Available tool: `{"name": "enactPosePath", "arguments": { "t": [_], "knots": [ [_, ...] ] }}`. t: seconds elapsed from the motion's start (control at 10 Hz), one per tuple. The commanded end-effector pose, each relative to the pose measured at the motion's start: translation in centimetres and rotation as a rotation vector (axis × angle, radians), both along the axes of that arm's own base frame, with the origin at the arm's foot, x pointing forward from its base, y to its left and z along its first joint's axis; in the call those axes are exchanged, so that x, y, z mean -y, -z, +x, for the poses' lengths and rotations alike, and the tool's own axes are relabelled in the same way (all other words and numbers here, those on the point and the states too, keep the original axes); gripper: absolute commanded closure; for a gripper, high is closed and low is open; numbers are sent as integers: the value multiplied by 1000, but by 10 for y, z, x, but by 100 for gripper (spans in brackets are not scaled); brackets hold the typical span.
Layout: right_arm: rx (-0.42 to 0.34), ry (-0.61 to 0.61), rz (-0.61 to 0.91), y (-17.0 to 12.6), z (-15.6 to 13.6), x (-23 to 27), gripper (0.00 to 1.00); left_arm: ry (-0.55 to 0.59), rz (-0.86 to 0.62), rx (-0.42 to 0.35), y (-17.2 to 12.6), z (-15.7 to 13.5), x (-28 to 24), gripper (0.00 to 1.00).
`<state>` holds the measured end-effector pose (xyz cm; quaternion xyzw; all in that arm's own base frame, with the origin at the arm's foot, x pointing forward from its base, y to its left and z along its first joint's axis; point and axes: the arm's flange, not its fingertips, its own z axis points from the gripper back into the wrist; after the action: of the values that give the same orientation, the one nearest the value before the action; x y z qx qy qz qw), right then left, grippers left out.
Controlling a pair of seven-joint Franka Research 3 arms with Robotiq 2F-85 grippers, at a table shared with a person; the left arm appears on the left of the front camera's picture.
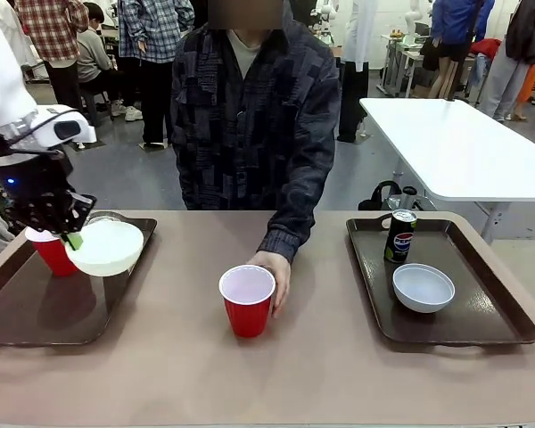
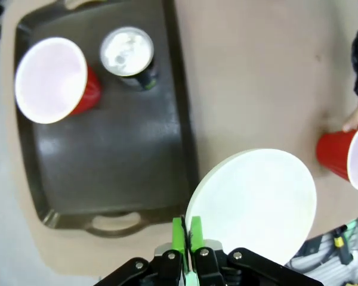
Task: Prepare tableware on both trays.
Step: Pick up a Picnic Bowl from the table and place it on a Handle tray.
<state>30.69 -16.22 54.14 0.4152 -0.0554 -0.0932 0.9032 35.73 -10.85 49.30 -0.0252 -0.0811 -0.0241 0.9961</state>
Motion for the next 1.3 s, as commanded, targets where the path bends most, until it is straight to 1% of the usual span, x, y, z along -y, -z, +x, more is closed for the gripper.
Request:
{"name": "enactPosePath", "arguments": {
  "t": [0.0,0.2,0.4,0.6,0.7,0.8,1.0,1.1,1.2],
  "knots": [
    [7,-3,12,-1,0,0,0,-4,31,12,9,10,-24,100],
    [7,-3,12,-1,0,0,0,-26,52,-13,18,15,-44,100],
    [7,-3,12,-1,0,0,0,-58,79,-16,29,25,-63,100],
    [7,-3,12,-1,0,0,0,-87,77,-24,39,30,-69,100],
    [7,-3,12,-1,0,0,0,-79,1,13,36,19,-53,100],
    [7,-3,12,-1,0,0,0,-89,66,-42,33,25,-66,100],
    [7,-3,12,-1,0,0,0,-89,66,-42,33,25,-66,100],
    [7,-3,12,-1,0,0,0,-89,52,-33,36,26,-63,96],
    [7,-3,12,-1,0,0,0,-84,59,-69,54,34,-70,96]
  ]
}}
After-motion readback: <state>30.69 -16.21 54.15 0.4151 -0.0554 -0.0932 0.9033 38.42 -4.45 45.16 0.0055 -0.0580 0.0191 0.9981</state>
